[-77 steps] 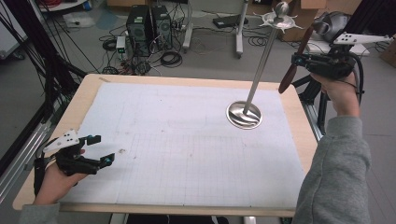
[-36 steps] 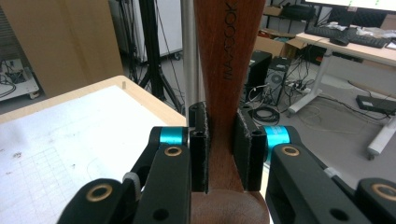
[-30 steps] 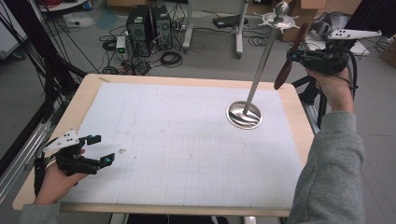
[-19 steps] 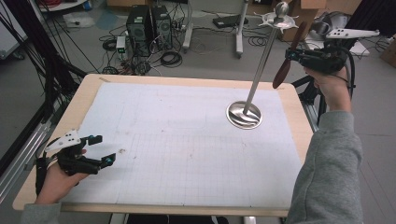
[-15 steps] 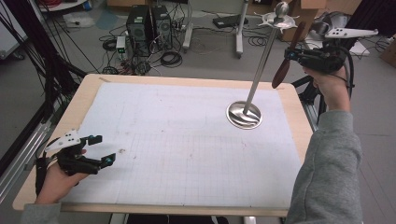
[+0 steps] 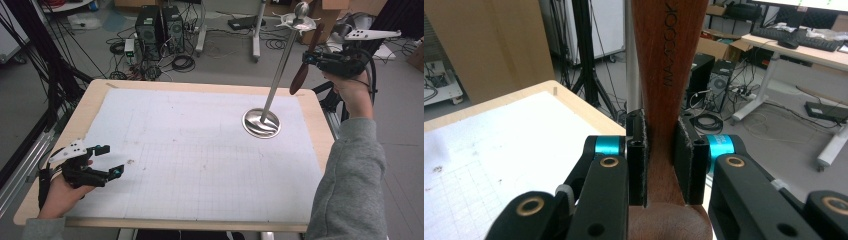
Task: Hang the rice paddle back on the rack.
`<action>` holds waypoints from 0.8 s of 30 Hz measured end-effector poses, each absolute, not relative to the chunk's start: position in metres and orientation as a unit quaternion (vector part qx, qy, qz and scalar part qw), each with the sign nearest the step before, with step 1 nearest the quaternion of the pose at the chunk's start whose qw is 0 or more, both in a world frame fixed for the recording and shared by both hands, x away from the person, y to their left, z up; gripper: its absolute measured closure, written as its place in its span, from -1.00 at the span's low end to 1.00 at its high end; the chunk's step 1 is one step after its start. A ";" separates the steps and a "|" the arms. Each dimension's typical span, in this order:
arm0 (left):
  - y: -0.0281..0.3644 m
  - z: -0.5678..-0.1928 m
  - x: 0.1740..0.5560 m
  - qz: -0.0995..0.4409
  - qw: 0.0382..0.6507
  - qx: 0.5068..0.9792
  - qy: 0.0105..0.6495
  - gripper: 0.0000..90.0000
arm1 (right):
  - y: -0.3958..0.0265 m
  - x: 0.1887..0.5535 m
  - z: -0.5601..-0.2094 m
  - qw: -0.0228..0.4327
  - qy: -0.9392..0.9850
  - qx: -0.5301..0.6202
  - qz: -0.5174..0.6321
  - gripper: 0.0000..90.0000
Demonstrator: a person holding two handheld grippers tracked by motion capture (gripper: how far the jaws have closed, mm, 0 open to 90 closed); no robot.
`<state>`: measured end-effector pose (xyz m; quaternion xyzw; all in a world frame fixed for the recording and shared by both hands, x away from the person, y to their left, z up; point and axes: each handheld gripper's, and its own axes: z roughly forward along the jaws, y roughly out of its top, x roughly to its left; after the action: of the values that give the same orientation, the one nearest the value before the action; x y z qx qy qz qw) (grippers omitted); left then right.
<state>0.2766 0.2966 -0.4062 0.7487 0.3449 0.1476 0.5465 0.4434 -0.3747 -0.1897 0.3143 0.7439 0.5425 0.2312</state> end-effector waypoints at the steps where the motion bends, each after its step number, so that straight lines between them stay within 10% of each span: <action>1: 0.297 -0.406 0.277 0.147 0.547 0.749 0.345 -0.95 | -0.374 0.444 -0.190 0.232 0.745 0.314 0.541 0.73; 24: 0.296 -0.408 0.277 0.147 0.544 0.750 0.345 -0.95 | -0.371 0.447 -0.195 0.237 0.739 0.317 0.545 0.62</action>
<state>0.2766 0.2959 -0.4076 0.7503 0.3454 0.1470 0.5442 0.4467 -0.3705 -0.1955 0.3168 0.7395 0.5446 0.2370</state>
